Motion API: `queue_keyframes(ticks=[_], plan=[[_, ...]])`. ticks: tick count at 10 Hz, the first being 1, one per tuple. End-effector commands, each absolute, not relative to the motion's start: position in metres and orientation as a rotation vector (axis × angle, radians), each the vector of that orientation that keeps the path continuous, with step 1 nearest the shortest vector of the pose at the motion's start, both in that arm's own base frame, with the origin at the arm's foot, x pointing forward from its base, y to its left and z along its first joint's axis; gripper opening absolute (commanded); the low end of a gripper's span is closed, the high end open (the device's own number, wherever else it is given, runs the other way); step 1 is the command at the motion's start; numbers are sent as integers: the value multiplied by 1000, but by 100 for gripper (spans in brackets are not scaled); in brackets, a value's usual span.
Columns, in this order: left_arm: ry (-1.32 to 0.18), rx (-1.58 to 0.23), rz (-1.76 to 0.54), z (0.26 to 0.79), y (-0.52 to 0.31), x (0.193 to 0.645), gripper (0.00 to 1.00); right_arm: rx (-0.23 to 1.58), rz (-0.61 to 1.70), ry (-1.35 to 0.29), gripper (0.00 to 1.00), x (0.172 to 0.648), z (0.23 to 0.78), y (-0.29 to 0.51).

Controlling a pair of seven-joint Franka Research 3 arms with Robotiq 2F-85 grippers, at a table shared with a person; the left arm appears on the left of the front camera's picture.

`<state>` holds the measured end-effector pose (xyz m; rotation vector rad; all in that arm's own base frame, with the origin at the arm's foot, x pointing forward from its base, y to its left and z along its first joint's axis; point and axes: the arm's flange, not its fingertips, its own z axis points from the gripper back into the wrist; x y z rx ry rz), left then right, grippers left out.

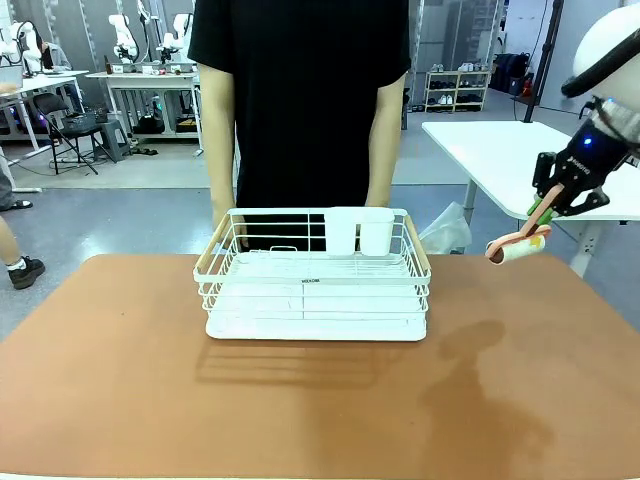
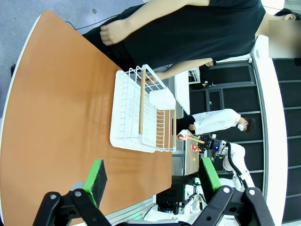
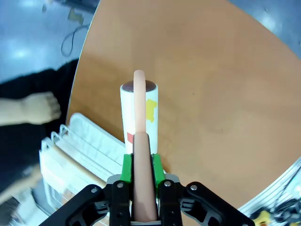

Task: Clean the table.
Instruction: Place the Lint Roller down when the Dish drying rack is positioned in the middle of the table.

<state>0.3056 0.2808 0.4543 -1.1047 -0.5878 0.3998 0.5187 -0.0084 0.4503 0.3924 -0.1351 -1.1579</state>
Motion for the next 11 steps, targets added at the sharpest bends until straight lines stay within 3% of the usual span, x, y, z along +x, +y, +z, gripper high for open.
queue_keyframes(ticks=[1,8,11], plan=[[-615,-1124,381,454,281,303,100,388,-1290,-195,21,526,429,5],[-615,-1124,381,454,281,303,100,453,-1456,-267,21,555,368,9],[-615,-1124,381,454,281,303,100,473,-1521,-220,21,564,351,6]])
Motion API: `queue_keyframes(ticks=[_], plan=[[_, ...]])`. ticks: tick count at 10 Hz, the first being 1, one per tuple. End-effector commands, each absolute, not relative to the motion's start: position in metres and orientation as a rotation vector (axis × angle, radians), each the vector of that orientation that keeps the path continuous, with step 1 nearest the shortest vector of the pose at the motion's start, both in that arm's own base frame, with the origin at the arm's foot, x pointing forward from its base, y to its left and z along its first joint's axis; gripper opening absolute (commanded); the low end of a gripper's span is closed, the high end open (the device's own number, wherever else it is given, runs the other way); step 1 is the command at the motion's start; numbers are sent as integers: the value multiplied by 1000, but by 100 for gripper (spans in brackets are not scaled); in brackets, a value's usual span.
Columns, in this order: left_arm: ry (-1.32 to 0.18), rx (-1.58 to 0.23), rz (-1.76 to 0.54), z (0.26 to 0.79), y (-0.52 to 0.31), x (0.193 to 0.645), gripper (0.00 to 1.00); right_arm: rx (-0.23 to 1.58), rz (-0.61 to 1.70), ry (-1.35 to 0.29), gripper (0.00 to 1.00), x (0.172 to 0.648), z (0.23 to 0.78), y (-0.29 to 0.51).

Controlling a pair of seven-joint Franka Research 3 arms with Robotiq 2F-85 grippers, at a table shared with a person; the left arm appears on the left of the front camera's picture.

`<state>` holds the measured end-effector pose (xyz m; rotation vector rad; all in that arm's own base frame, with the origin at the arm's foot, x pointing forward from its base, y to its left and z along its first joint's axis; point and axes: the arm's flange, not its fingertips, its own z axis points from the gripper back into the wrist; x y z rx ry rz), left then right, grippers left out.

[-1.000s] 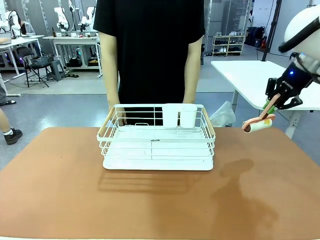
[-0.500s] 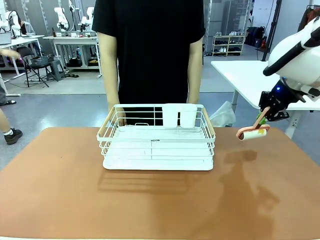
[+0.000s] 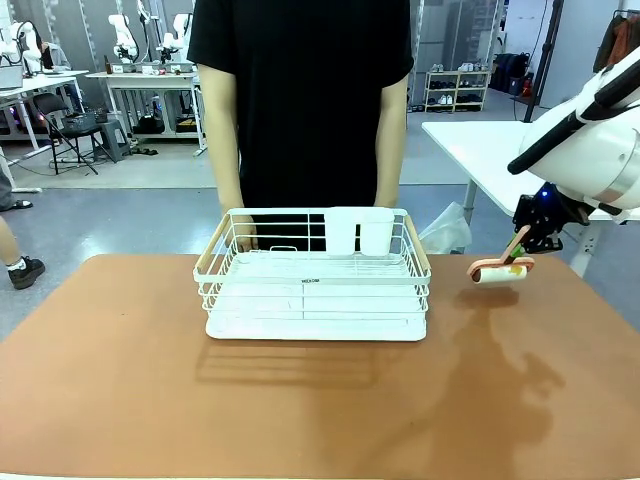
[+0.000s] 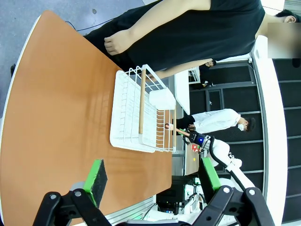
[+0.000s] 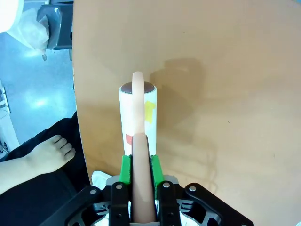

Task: Clean the table.
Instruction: Place the Lint Roller down when the Dish drying rack is positioned in the middle of the table.

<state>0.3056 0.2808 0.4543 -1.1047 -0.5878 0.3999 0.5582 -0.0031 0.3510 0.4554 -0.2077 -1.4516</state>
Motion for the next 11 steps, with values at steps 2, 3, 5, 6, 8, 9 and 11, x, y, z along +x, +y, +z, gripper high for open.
queue_keyframes(ticks=[2,3,5,6,8,9,11], plan=[[-615,-1124,381,454,281,303,100,468,-1526,-218,21,564,348,5],[-615,-1124,381,454,281,303,100,452,-1527,-217,21,562,344,6],[-615,-1124,381,454,281,303,100,438,-1534,-212,27,558,344,7],[-615,-1124,381,454,281,303,100,431,-1535,-225,32,555,345,8],[-615,-1124,381,454,281,303,100,412,-1533,-214,44,545,350,11],[-615,-1124,381,454,281,303,100,377,-1530,-222,51,540,352,14],[-615,-1124,381,454,281,303,100,343,-1516,-217,64,528,357,18]])
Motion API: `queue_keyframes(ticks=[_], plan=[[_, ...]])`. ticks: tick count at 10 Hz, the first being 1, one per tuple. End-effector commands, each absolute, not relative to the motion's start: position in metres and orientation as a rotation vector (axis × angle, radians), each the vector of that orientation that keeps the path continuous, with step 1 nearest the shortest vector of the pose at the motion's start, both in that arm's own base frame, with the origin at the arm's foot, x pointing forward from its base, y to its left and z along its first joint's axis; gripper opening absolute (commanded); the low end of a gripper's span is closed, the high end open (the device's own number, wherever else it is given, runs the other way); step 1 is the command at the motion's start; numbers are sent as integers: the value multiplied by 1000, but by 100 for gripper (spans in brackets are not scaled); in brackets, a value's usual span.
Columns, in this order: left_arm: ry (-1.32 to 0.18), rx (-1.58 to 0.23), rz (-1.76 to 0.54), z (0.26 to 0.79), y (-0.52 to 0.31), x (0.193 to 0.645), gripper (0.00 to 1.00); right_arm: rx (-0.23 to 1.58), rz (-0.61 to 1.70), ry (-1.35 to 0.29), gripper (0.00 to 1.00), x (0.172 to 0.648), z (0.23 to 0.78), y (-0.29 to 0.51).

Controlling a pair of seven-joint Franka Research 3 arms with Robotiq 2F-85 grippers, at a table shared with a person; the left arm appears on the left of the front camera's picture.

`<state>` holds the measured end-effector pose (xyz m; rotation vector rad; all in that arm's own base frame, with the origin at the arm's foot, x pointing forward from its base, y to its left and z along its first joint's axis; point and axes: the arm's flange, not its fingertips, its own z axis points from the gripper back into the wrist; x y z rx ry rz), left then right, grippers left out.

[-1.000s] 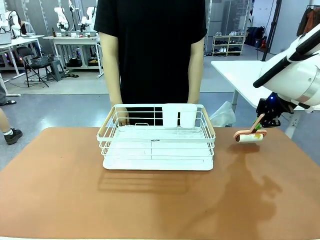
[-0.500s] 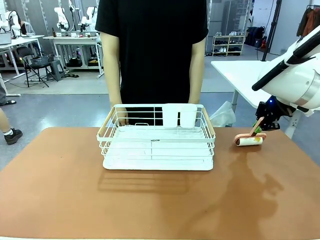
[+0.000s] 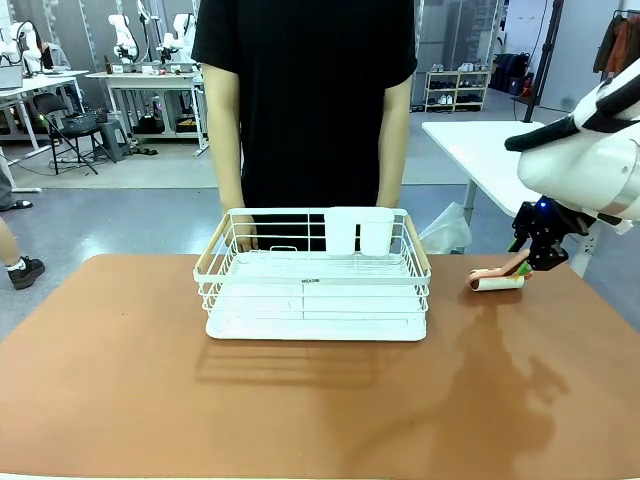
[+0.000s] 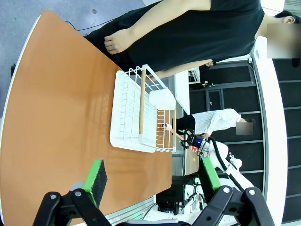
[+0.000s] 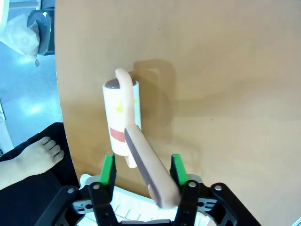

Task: Clean the table.
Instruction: Place the Lint Roller down when the Dish drying rack is positioned in the middle of the table.

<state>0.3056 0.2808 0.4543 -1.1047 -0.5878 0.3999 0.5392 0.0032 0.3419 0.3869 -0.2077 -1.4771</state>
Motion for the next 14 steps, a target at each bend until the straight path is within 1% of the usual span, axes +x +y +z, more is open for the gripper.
queue_keyframes(ticks=[1,2,5,6,7,11,12,14], plan=[[-615,-1124,381,454,281,303,100,315,-1514,-218,69,525,359,20],[-615,-1124,381,454,281,303,100,297,-1518,-223,77,523,359,20],[-615,-1124,381,454,281,303,100,292,-1530,-218,95,522,360,21],[-615,-1124,381,454,281,303,100,291,-1534,-218,93,522,361,21],[-615,-1124,381,454,281,303,100,289,-1537,-215,100,523,361,21],[-615,-1124,381,454,281,303,100,303,-1564,-208,100,527,364,16],[-615,-1124,381,454,281,303,100,312,-1516,-210,100,525,354,11],[-615,-1124,381,454,281,303,100,312,-1516,-210,100,525,354,11]])
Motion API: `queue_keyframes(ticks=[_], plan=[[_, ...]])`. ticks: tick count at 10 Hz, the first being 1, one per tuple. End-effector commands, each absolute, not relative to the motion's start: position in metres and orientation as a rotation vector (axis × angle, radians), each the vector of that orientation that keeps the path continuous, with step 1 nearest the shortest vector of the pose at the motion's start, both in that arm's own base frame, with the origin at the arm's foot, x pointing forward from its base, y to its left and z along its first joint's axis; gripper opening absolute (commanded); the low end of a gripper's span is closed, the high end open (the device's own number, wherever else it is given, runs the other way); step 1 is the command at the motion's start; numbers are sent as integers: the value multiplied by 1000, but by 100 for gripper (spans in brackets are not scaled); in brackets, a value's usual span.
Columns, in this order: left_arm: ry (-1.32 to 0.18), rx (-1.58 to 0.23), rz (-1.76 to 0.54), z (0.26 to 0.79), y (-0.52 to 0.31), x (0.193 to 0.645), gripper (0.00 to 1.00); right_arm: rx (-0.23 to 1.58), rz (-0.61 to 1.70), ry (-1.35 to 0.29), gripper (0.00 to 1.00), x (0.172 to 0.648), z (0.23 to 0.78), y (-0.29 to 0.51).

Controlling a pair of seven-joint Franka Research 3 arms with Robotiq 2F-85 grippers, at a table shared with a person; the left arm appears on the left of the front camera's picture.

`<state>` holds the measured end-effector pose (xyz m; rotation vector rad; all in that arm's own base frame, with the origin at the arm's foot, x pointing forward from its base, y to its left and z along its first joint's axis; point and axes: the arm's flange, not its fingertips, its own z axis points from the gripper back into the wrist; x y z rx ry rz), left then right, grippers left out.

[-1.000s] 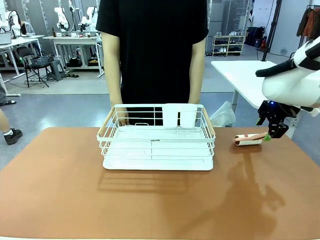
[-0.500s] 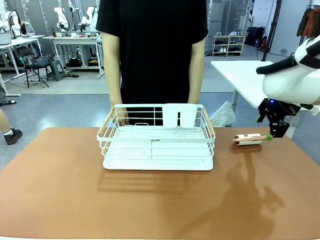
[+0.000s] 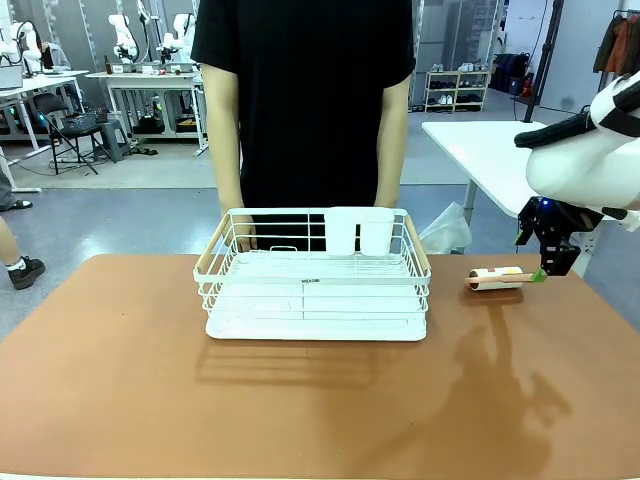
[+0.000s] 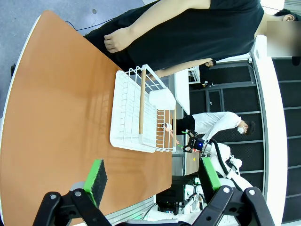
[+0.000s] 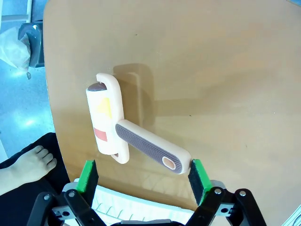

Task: Clean the table.
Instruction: Place the Lint Roller down when the Dish drying rack is positioned in the middle of the table.

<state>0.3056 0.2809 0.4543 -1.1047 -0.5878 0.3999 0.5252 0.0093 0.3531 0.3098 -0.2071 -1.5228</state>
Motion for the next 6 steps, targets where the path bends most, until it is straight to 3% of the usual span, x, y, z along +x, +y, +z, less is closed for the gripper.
queue_keyframes(ticks=[1,6], plan=[[-615,-1124,381,454,281,303,100,312,-1516,-210,100,525,354,11],[-615,-1124,381,454,281,303,100,329,-1524,-225,100,525,360,8]])
